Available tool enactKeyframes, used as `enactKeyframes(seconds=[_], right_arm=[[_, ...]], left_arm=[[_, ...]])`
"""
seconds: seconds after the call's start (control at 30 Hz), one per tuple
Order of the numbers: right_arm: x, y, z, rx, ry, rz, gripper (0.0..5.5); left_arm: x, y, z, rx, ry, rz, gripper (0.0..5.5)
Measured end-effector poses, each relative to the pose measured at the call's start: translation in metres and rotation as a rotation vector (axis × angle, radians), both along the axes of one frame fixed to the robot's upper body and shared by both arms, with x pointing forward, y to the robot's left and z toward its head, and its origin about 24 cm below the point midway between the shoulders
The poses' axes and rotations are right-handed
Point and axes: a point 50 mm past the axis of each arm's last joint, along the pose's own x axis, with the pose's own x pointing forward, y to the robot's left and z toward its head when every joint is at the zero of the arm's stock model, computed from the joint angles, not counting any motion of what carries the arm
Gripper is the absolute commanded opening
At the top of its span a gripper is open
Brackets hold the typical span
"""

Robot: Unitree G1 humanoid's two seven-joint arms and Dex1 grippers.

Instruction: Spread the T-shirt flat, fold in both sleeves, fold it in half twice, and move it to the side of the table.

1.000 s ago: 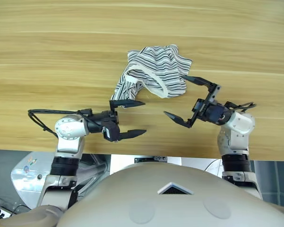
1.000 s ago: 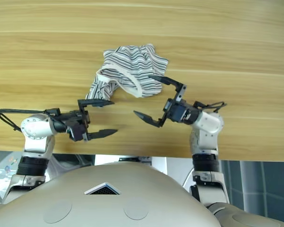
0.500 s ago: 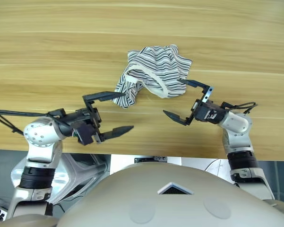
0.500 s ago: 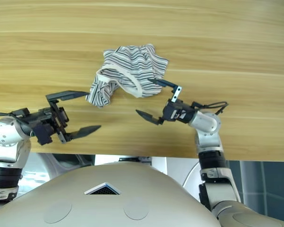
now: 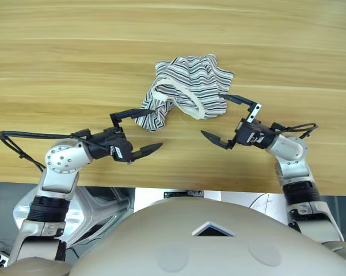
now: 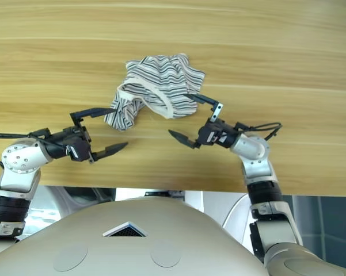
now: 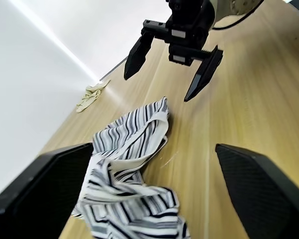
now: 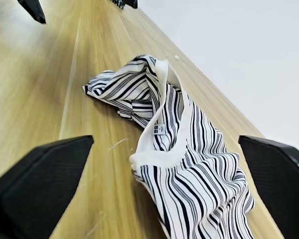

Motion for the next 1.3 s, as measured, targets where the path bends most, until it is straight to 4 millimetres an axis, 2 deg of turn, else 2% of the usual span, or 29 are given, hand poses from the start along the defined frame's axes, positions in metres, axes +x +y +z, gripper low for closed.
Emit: enactKeyframes(seconds=[0.2,0.5,0.67,0.9,1.0,1.07,1.3], right_arm=[[0.0,0.002,0.0,0.005,-0.005,-0.007,5.4],[0.0,0.0,-0.002,-0.009,-0.003,-0.018,5.4],[-0.001,0.001,-0.004,-0.022,-0.004,-0.018,5.4],[0.0,0.001,-0.005,-0.024,-0.008,-0.031,5.4],[0.001,0.001,-0.005,-0.029,-0.009,-0.03,5.4],[0.001,0.001,-0.006,-0.034,-0.007,-0.032,5.12],[0.007,0.0,-0.014,-0.08,0.034,-0.058,3.68]], left_arm=[[-0.001,-0.005,-0.001,-0.076,0.08,0.0,4.58],[0.014,-0.006,-0.006,-0.235,0.266,0.152,4.58],[0.025,-0.008,-0.018,-0.234,0.332,0.317,4.58],[0.022,-0.017,-0.032,-0.181,0.416,0.391,4.58],[0.014,-0.017,-0.04,-0.161,0.468,0.404,4.2],[0.014,-0.017,-0.04,-0.152,0.473,0.406,3.89],[0.014,-0.016,-0.042,-0.116,0.463,0.416,2.55]])
